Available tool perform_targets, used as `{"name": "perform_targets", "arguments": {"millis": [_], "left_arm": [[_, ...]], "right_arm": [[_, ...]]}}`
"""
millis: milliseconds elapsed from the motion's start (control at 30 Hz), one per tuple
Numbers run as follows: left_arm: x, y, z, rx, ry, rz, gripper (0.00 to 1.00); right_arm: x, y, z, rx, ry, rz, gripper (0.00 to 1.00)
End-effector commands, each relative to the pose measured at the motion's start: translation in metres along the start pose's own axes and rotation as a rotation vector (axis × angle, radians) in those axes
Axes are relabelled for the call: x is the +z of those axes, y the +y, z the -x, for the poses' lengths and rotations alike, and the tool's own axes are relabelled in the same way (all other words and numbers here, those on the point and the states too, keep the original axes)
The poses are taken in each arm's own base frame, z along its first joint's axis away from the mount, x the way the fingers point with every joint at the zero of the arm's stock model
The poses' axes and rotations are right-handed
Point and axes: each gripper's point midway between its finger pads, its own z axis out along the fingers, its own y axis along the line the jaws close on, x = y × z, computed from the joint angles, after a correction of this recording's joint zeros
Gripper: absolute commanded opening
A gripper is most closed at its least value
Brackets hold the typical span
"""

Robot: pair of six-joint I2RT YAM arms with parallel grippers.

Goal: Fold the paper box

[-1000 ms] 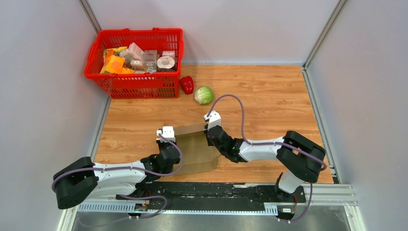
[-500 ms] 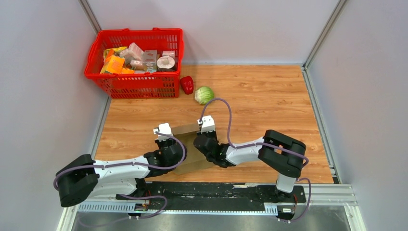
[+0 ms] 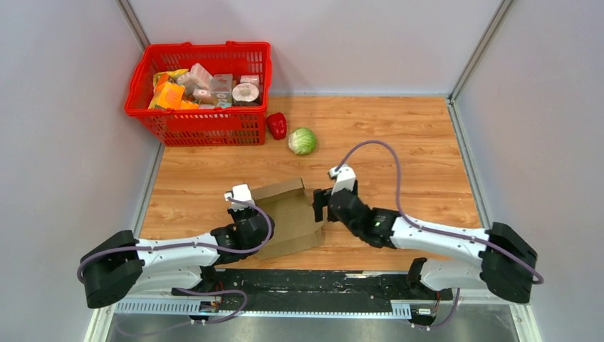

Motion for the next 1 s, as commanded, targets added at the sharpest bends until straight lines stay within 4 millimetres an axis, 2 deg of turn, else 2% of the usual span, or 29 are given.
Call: {"name": "perform_targets", "arguments": {"millis": [0, 33, 133, 167, 267, 400, 467, 500, 633, 733, 867, 900, 933, 967], "left_arm": [[-0.001, 0.007, -0.009, 0.066, 0.017, -0.009, 0.00], [-0.002, 0.006, -0.009, 0.073, 0.020, -0.012, 0.00], [-0.003, 0.005, -0.012, 0.091, 0.042, -0.028, 0.00], [-0.003, 0.004, -0.012, 0.093, 0.045, -0.034, 0.00], [-0.003, 0.005, -0.013, 0.100, 0.046, -0.035, 0.00], [-0.004, 0.004, -0.008, 0.120, 0.041, -0.037, 0.00], [-0.003, 0.003, -0.006, 0.123, 0.037, -0.038, 0.00], [-0.004, 0.001, -0.005, 0.121, 0.035, -0.041, 0.00], [-0.003, -0.003, -0.005, 0.142, 0.036, -0.050, 0.00], [-0.002, -0.003, -0.006, 0.161, 0.039, -0.048, 0.00], [-0.003, -0.003, -0.009, 0.165, 0.046, -0.059, 0.00], [-0.003, -0.001, -0.012, 0.167, 0.050, -0.060, 0.00], [-0.003, 0.000, -0.013, 0.160, 0.052, -0.059, 0.00], [-0.004, 0.001, -0.014, 0.160, 0.057, -0.060, 0.00]], "right_arm": [[-0.004, -0.014, 0.002, 0.294, 0.199, 0.180, 0.84], [-0.013, 0.007, 0.012, 0.367, 0.256, 0.318, 0.84], [-0.011, 0.012, 0.031, 0.410, 0.294, 0.404, 0.85], [-0.009, 0.017, 0.047, 0.405, 0.278, 0.423, 0.85], [-0.008, 0.024, 0.063, 0.430, 0.272, 0.469, 0.84], [0.008, 0.044, 0.070, 0.432, 0.290, 0.557, 0.81], [0.016, 0.047, 0.071, 0.430, 0.294, 0.570, 0.79], [0.020, 0.049, 0.077, 0.414, 0.281, 0.572, 0.79], [0.046, 0.049, 0.063, 0.377, 0.317, 0.546, 0.72], [0.056, 0.044, 0.056, 0.358, 0.317, 0.525, 0.63], [0.066, 0.041, 0.048, 0.363, 0.305, 0.532, 0.59], [0.068, 0.041, 0.048, 0.362, 0.300, 0.534, 0.55], [0.070, 0.041, 0.044, 0.363, 0.311, 0.532, 0.45], [0.071, 0.039, 0.038, 0.368, 0.325, 0.529, 0.44]]}}
